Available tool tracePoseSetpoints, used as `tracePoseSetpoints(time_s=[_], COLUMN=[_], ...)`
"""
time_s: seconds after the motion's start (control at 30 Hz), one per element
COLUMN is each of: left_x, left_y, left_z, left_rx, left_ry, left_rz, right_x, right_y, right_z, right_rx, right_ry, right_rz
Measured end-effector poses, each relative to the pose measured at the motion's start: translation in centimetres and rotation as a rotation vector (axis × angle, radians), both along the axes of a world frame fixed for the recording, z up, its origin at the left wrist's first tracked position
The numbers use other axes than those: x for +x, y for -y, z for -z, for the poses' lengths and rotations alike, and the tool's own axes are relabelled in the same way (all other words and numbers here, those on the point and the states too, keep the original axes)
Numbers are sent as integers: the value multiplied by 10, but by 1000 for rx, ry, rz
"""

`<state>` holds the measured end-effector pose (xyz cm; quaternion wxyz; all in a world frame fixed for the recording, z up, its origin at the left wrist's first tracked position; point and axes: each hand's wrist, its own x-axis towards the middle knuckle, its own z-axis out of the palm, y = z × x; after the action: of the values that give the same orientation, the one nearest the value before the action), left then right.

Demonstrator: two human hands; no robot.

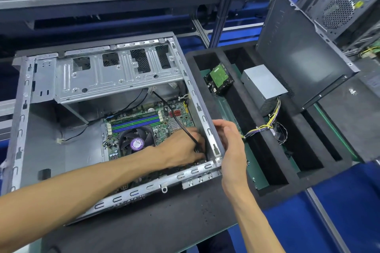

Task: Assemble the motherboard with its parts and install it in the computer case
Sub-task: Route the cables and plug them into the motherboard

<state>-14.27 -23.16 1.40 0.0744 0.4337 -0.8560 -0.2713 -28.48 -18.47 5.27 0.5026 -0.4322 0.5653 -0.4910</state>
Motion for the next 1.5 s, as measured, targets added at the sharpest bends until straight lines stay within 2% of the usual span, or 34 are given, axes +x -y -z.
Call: tracePoseSetpoints(time_s=[0.2, 0.47, 0.7, 0.8, 0.97, 1.1, 1.2, 1.5], left_x=[-3, -3, -5, -3, 0, -3, -4, -4], left_y=[5, -3, 9, 8, 5, 10, 17, 8], left_z=[1, -2, -4, -5, 0, -4, -3, -2], left_rx=[169, 54, 255, 242, 152, 258, 334, 241], left_ry=[57, -27, -136, -210, -111, -190, -133, -148], left_rz=[-118, -52, -115, -91, -15, -94, -136, -152], right_x=[0, 1, 1, 0, 1, 2, 1, 2], right_y=[0, 0, 0, 0, 0, 0, -1, 1], right_z=[-1, 0, -2, -2, -2, -3, -4, -3], right_rx=[-2, -17, -37, -34, -35, -44, -49, -31], right_ry=[12, 23, 37, 33, 7, 9, 11, 12], right_rz=[3, 15, 6, 5, 10, 6, -3, 9])
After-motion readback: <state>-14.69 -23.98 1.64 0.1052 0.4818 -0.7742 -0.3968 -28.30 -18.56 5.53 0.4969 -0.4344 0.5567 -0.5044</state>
